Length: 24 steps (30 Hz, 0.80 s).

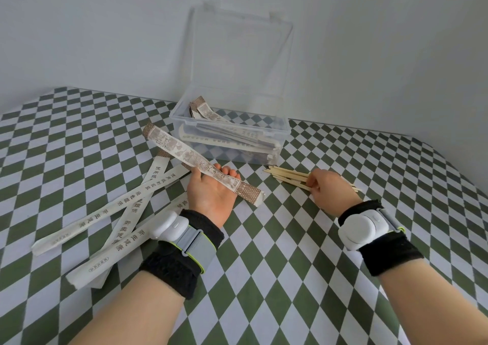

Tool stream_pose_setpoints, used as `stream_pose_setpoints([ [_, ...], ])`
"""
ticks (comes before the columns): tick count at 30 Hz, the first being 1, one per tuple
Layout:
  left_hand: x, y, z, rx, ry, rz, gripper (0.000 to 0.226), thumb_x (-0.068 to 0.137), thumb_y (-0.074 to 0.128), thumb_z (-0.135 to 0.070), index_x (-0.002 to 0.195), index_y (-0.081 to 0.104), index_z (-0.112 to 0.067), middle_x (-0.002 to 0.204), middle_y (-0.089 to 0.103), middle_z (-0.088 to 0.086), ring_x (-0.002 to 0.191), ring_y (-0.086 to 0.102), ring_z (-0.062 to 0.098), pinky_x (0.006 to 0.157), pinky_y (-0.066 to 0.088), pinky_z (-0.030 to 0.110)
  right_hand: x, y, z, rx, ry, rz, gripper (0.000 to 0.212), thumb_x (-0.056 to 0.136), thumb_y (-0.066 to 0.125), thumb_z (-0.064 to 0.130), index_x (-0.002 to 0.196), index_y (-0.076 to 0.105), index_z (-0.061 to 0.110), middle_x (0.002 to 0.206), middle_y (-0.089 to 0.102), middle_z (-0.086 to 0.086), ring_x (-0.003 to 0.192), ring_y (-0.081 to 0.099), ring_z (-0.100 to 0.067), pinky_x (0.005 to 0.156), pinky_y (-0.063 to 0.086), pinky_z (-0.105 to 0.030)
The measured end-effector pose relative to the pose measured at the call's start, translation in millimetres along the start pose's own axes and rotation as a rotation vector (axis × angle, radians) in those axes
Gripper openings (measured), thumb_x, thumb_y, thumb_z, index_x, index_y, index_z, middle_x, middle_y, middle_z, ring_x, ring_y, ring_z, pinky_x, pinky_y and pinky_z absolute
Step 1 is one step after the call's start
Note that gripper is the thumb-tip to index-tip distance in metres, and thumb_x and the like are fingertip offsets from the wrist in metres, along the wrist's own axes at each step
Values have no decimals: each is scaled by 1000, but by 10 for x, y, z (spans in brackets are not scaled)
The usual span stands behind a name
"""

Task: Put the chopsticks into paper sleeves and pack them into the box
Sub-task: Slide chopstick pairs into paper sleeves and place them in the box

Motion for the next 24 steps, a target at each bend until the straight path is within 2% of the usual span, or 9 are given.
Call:
stream_pose_setpoints([
  [6, 13, -7, -6, 15, -20, 18, 40, 99, 30, -41, 76, 43, -12, 71, 45, 4, 66, 45, 19, 73, 40, 31, -13, -7, -1, -23, 26, 151, 14, 92, 49, 24, 100, 55, 14, 92, 55, -3, 83, 52, -18, 74, 44, -26],
  [12, 22, -17, -7, 39, -22, 33, 42, 99, 28, -43, 78, 45, -12, 71, 45, 4, 66, 45, 18, 74, 41, 31, -67, 25, 49, -53, 16, 165, 17, 94, 47, 24, 102, 57, 12, 97, 57, -5, 86, 54, -18, 77, 46, -26],
  [14, 21, -17, -6, 44, -22, 32, 42, 99, 28, -44, 78, 46, -12, 71, 46, 5, 66, 46, 18, 73, 42, 31, -97, 49, 98, -40, 1, 133, 17, 95, 45, 20, 103, 56, 10, 95, 58, -7, 82, 54, -18, 73, 45, -24],
  [16, 22, -23, -3, 39, -15, 26, 42, 99, 29, -44, 79, 46, -11, 72, 46, 5, 66, 47, 19, 73, 43, 32, -162, 69, 158, 69, 1, 64, 13, 96, 43, 19, 101, 51, 11, 88, 57, -6, 73, 52, -16, 65, 44, -22],
  [19, 34, -34, -16, 31, 3, 20, 44, 99, 28, -45, 78, 46, -11, 73, 46, 5, 66, 48, 19, 73, 43, 33, -293, 110, 268, 235, -64, -67, 11, 97, 38, 20, 99, 46, 13, 84, 57, -6, 68, 51, -17, 61, 43, -24],
  [21, 36, -38, -24, 29, 8, 9, 44, 99, 29, -45, 77, 46, -11, 73, 46, 4, 67, 47, 19, 73, 43, 33, -403, 160, 336, 322, -132, -104, 15, 98, 35, 22, 99, 47, 13, 79, 55, -2, 66, 50, -18, 58, 42, -24],
  [24, 30, -40, -36, 11, 10, -3, 43, 98, 31, -44, 76, 47, -11, 73, 47, 4, 66, 48, 19, 74, 43, 33, -536, 214, 397, 349, -238, -145, 22, 98, 34, 25, 103, 53, 17, 77, 52, 6, 64, 48, -11, 56, 34, -15],
])
Point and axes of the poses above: each hand's wrist, its own x-axis towards the middle knuckle, its own y-axis out of the palm, z = x × y, the point moved 2 cm from there along x, towards the middle knuckle
